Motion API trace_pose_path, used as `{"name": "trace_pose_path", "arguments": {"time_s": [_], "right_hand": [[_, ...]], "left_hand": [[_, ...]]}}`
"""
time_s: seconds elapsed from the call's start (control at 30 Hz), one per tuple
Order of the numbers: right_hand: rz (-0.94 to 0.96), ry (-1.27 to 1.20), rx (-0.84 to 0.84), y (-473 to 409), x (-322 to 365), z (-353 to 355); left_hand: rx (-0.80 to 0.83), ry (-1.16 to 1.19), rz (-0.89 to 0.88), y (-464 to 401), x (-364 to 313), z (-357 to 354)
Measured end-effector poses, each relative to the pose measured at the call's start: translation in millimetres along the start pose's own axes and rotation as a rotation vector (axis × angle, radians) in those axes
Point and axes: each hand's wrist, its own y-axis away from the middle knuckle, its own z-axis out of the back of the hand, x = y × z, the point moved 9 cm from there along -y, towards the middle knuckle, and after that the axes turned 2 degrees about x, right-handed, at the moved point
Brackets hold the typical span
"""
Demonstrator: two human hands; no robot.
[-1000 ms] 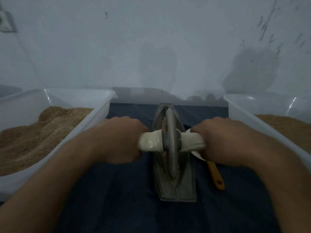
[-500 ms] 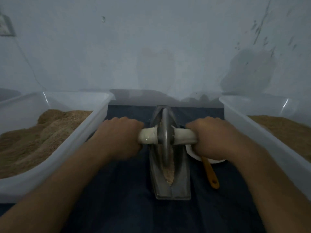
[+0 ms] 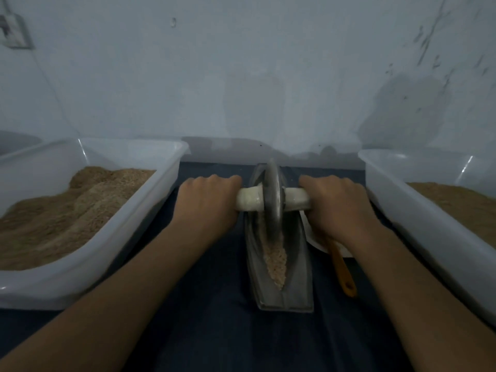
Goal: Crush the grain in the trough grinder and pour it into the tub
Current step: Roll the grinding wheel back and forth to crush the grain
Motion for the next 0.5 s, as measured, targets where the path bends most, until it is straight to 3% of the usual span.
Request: {"name": "trace_pose_path", "arguments": {"time_s": [0.17,0.27,0.5], "right_hand": [[0.141,-0.131,0.273,26,6,15],[0.148,-0.117,0.276,30,11,22],[0.003,0.051,-0.126,6,12,10]], "left_hand": [[0.344,0.177,-0.136,18,3,2],[0.475,0.225,-0.166,27,1,4],[0.104,0.078,0.038,4,1,0]]}}
